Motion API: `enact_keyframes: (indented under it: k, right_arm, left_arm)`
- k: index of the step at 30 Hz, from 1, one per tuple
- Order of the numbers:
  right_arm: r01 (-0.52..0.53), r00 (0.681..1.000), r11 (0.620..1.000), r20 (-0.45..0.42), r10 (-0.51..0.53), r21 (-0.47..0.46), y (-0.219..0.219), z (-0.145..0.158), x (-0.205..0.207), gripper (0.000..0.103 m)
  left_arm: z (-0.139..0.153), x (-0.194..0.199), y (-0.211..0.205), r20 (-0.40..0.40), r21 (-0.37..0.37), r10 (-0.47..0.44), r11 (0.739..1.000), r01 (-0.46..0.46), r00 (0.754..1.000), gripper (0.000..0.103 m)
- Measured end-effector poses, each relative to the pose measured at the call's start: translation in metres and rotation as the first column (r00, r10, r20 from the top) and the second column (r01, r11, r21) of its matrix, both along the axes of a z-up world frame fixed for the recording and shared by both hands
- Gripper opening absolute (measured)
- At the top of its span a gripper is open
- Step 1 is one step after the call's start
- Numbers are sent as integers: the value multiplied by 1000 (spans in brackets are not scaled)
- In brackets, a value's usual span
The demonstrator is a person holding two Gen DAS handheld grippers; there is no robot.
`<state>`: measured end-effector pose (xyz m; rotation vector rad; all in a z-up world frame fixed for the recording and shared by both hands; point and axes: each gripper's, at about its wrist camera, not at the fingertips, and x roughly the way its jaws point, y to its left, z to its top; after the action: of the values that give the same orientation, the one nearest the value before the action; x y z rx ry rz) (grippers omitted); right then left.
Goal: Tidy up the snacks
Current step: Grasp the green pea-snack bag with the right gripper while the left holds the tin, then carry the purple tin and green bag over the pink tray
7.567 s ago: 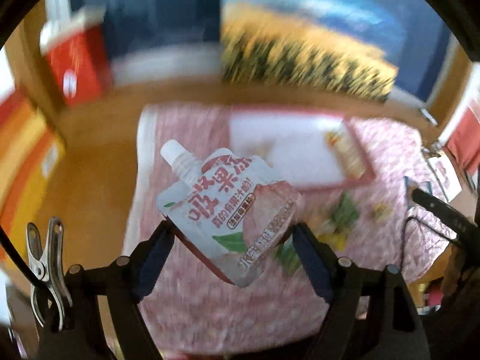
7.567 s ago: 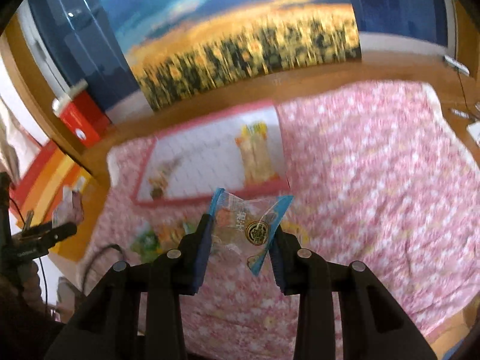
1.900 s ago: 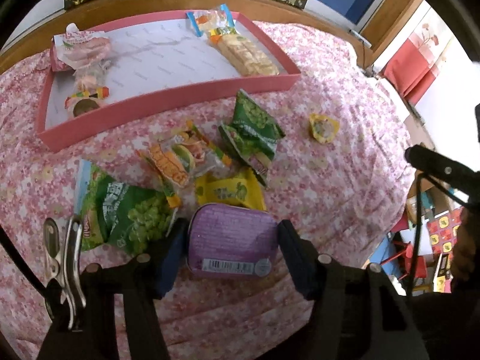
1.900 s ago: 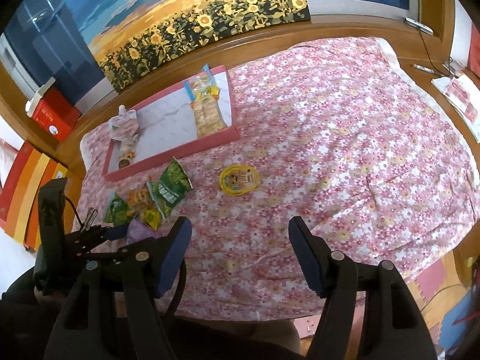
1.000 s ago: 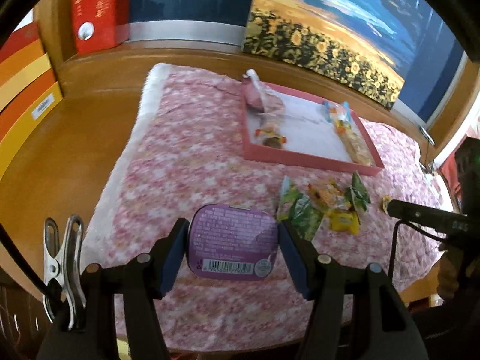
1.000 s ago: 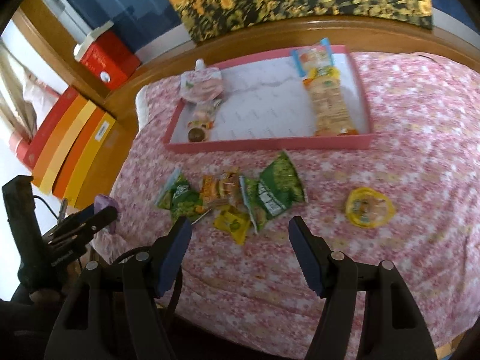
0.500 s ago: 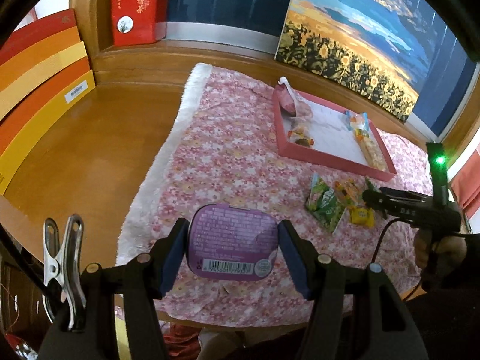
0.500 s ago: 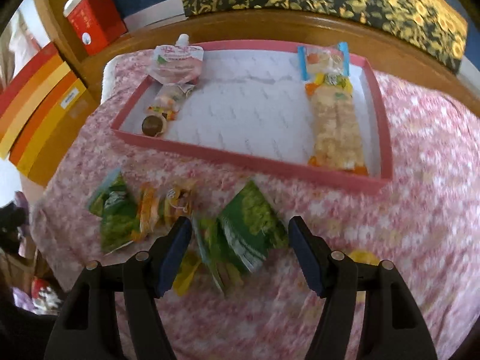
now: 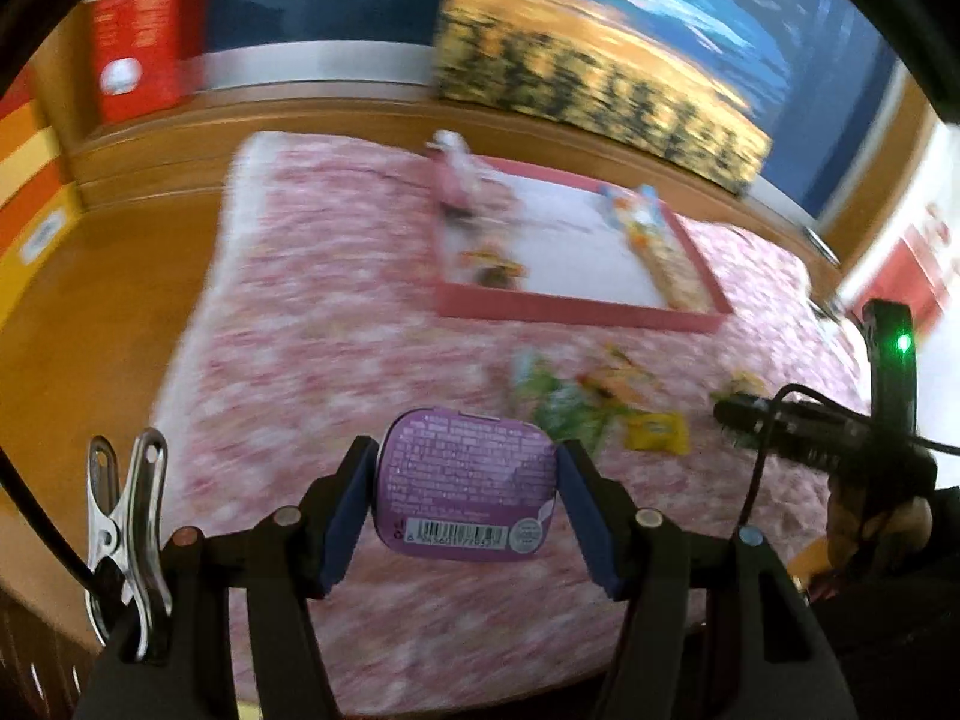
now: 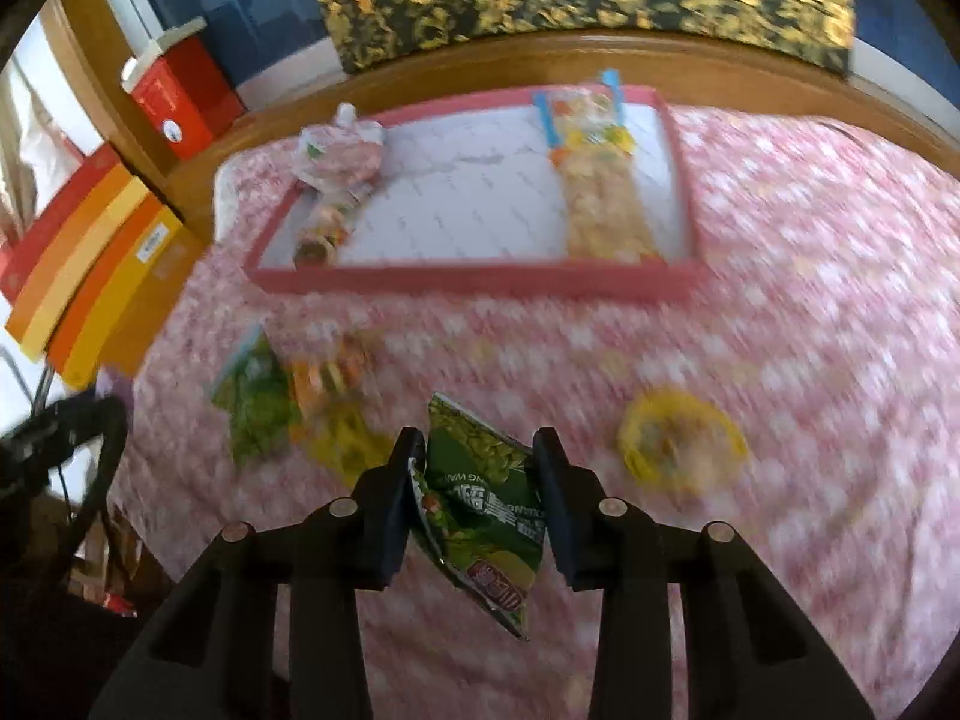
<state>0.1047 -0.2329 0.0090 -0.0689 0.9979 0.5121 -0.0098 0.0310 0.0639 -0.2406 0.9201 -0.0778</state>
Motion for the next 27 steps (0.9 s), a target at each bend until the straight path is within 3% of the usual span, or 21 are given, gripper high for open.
enact_keyframes:
  k: [3, 6, 11, 21, 23, 24, 27]
  right_arm:
    - [6, 999, 994, 34, -3, -105, -9, -5, -20, 41]
    - [5, 1000, 981, 28, 0, -192, -13, -10, -33, 61]
    - [15, 999, 993, 41, -10, -117, -25, -3, -47, 77]
    - [84, 987, 993, -147, -71, 86, -44, -21, -26, 77]
    - [110, 984, 989, -154, -94, 103, -48, -22, -25, 67]
    - [115, 984, 990, -148, -102, 87, -47, -21, -26, 48]
    - [108, 991, 992, -91, -102, 65, -44, -7, -32, 43]
  left_arm:
    - [-4, 15, -27, -11, -7, -107, 994, 107, 994, 64]
    - [-6, 25, -49, -19, 10, -189, 982, 189, 982, 64]
    - [-4, 28, -63, -7, 29, -249, 968, 249, 968, 64]
    - [-5, 22, -49, -16, 29, -205, 978, 205, 979, 64]
    - [-5, 20, -49, -17, 33, -201, 979, 201, 979, 64]
    - [-5, 19, -49, -16, 36, -200, 979, 200, 980, 64]
    - [7, 14, -45, 36, 54, -183, 982, 181, 982, 64]
